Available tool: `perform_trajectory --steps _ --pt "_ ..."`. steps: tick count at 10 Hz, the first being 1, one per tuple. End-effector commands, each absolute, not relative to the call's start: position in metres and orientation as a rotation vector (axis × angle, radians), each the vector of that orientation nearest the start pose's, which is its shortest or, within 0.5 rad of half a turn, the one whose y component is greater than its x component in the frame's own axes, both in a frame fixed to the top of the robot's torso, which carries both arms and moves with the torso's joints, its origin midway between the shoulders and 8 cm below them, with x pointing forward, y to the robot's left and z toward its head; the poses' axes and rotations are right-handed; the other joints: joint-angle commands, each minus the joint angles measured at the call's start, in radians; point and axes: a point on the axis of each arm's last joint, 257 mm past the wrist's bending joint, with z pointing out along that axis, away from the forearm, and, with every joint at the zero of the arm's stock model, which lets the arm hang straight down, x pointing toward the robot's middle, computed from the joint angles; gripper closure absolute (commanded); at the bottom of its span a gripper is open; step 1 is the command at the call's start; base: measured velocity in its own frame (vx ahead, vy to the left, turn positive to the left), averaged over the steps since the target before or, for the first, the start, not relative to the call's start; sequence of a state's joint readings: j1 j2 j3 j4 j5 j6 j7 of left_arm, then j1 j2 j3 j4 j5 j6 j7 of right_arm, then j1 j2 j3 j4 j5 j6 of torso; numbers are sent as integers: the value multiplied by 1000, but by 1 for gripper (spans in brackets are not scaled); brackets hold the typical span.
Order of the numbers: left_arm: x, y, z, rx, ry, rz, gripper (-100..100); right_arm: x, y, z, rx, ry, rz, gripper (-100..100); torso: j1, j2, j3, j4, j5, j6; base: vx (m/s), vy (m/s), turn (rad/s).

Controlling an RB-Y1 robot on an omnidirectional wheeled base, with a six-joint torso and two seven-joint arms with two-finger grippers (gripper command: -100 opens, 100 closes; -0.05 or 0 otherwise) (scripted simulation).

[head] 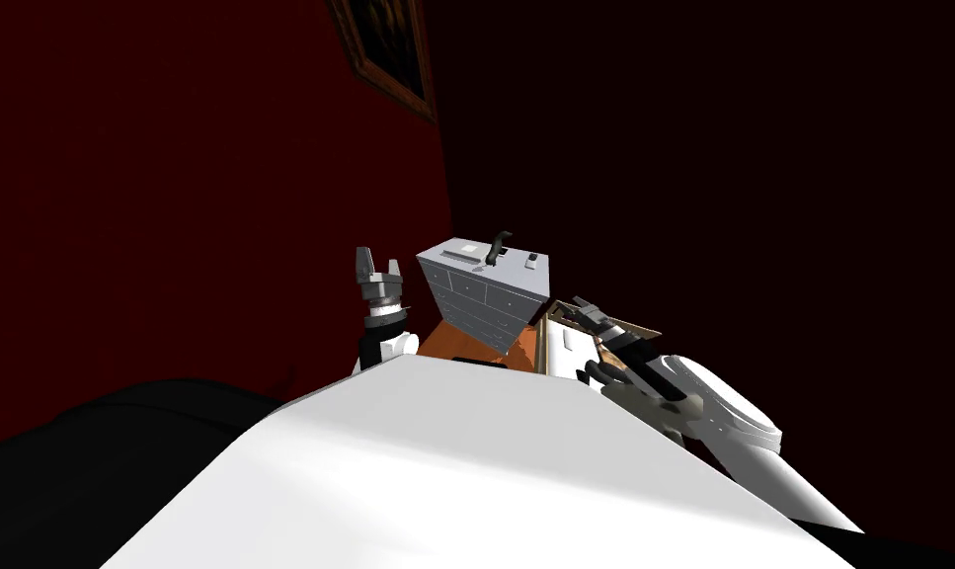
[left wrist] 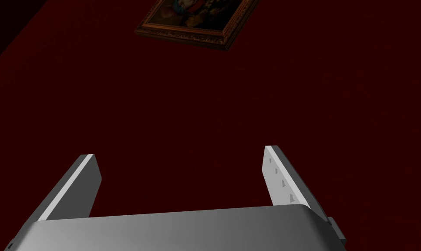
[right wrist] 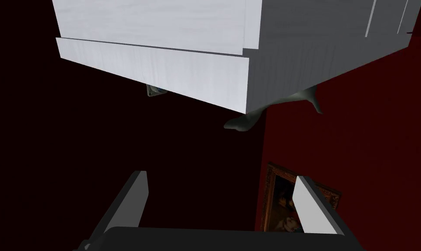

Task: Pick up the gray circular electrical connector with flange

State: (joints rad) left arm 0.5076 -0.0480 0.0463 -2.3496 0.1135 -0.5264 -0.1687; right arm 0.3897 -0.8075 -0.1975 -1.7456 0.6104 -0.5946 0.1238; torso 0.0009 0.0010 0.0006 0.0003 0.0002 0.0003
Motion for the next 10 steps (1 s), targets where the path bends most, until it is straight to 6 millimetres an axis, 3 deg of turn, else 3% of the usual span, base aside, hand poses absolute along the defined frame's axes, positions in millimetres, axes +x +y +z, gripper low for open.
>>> perform_trajectory --steps 1,2,4,5,6,7,9,10 --pt "317 310 57 -626 483 -1180 0 413 -376 -157 -379 1609 338 -100 0 0 0 0 0 0 -17 34 75" --pt "317 310 57 -626 483 -1180 0 406 -399 -175 -388 1675 295 -100 0 0 0 0 0 0 -29 51 143" --pt "317 310 57 -626 483 -1180 0 407 -402 -171 -423 1684 279 -100 1 1 0 0 0 0 -16 32 28" --pt "317 310 57 -626 483 -1180 0 399 -426 -187 -440 1753 231 -100 0 0 0 0 0 0 -7 39 126" --pt "317 310 57 -626 483 -1180 0 400 -429 -183 -467 1759 219 -100 0 0 0 0 0 0 -9 40 101" --pt "317 310 57 -626 483 -1180 0 390 -453 -198 -477 1824 174 -100 0 -1 0 0 0 0 -11 61 163" --pt "317 310 57 -626 483 -1180 0 392 -456 -193 -511 1832 156 -100 1 -1 0 0 0 0 -5 29 28" --pt "317 310 57 -626 483 -1180 0 381 -482 -204 -527 1899 107 -100 -1 -1 0 0 0 0 3 35 194"
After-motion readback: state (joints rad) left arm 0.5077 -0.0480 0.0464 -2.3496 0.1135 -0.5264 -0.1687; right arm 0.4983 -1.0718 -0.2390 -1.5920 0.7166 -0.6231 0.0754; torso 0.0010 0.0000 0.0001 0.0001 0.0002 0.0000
